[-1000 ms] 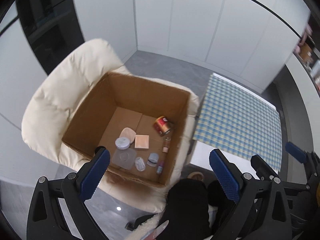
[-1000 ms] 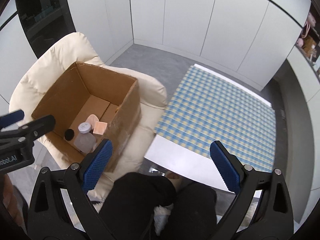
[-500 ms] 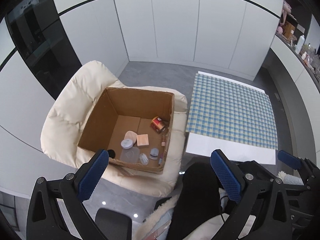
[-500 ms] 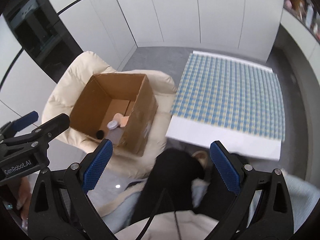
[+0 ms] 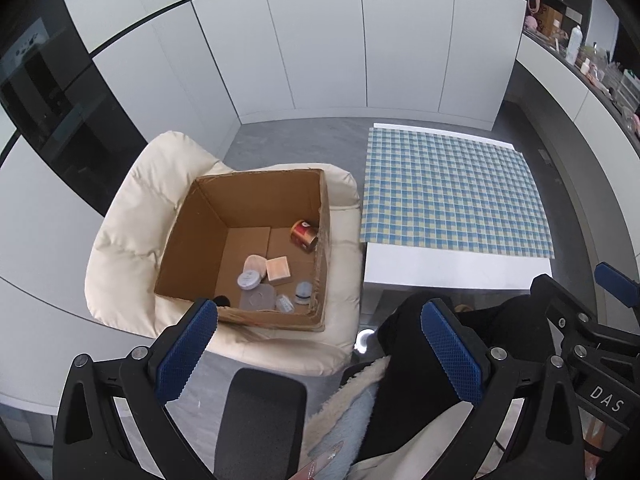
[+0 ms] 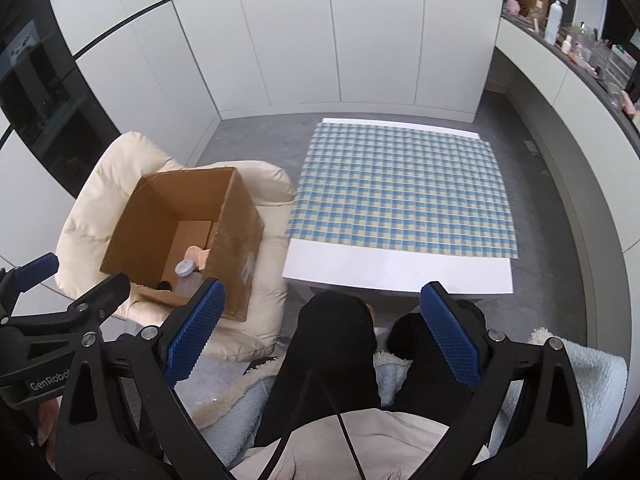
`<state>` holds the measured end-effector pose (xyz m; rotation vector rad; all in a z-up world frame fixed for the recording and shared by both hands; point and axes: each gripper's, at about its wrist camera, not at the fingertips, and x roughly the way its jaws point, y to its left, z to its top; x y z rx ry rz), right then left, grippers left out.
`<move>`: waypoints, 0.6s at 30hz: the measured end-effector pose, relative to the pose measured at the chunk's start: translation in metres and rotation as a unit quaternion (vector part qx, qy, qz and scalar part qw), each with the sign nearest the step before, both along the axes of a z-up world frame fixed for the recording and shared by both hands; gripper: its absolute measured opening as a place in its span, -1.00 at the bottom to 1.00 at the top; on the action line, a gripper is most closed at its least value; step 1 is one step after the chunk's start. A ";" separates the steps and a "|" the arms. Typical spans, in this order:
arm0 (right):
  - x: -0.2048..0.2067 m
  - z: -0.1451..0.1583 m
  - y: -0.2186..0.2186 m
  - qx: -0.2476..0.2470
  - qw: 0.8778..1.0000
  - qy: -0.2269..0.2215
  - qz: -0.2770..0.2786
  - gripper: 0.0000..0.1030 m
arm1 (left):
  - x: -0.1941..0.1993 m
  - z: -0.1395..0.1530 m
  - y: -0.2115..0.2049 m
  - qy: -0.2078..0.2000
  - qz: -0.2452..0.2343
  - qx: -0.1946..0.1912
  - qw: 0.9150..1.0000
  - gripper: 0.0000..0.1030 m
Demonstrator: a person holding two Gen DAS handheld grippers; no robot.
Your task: Organize objects
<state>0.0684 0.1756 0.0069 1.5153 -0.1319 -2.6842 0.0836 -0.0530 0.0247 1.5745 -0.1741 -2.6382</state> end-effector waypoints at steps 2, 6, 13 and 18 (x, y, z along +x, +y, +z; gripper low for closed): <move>0.002 -0.001 0.003 -0.001 1.000 -0.002 -0.003 0.93 | 0.000 -0.001 0.000 0.000 -0.002 0.000 1.000 0.98; 0.004 -0.001 0.006 -0.001 1.000 -0.005 -0.006 0.93 | 0.000 -0.002 0.004 -0.003 -0.007 0.003 1.000 0.98; 0.006 -0.004 0.011 -0.006 1.000 -0.008 -0.009 0.93 | 0.001 -0.003 0.009 -0.004 -0.009 0.001 1.000 0.98; 0.005 -0.005 0.010 -0.007 1.000 -0.008 -0.010 0.93 | 0.001 -0.003 0.010 -0.005 -0.008 -0.002 1.000 0.98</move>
